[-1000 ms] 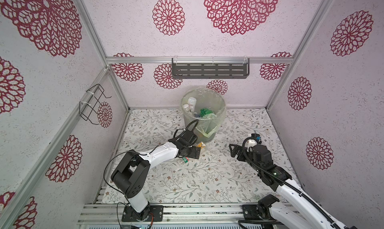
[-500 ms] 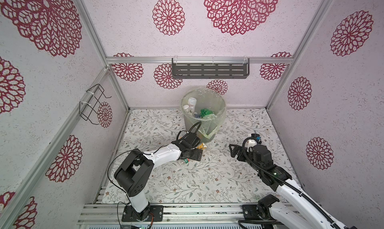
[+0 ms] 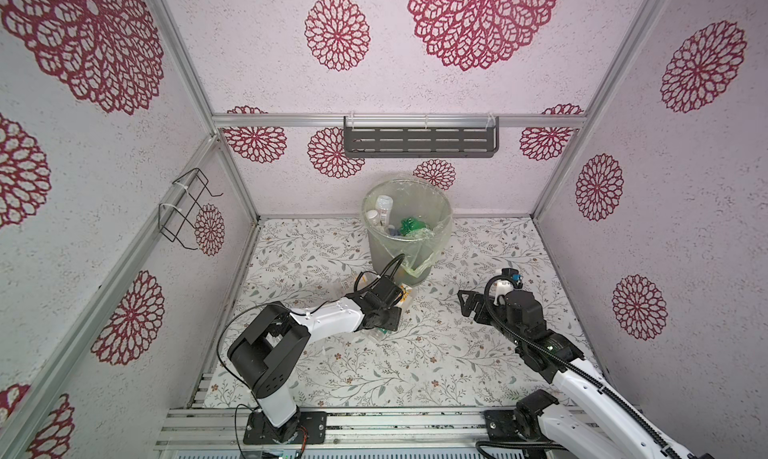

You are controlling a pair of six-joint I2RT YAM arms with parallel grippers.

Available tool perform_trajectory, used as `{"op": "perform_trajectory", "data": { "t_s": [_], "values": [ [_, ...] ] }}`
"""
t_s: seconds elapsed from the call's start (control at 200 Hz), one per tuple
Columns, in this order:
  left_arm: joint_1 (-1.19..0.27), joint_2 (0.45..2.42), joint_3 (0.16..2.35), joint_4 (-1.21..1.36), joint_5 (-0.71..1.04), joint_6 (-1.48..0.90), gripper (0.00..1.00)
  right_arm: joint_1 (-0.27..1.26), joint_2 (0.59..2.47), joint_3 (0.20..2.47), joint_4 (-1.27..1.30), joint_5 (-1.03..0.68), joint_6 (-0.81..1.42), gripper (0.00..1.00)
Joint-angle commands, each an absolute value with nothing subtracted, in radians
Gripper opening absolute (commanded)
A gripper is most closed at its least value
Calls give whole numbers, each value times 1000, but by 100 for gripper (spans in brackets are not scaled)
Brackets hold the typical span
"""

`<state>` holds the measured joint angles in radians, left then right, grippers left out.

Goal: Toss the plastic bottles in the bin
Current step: 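Lower the left gripper around the sunflower-label bottle and close it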

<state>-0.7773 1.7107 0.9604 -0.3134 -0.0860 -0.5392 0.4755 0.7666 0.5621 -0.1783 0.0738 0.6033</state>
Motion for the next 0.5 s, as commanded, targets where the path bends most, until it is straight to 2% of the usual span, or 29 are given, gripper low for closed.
{"op": "perform_trajectory", "data": {
  "t_s": [0.0, 0.09, 0.495],
  "values": [
    [-804, 1667, 936, -274, -101, -568, 56, 470, 759, 571, -158, 71, 621, 99],
    [-821, 1652, 914, -267, -102, -584, 52, 469, 758, 568, -157, 69, 624, 99],
    [-870, 1513, 785, -236, -104, -688, 49, 470, 741, 541, -138, 70, 645, 99]
  ]
}}
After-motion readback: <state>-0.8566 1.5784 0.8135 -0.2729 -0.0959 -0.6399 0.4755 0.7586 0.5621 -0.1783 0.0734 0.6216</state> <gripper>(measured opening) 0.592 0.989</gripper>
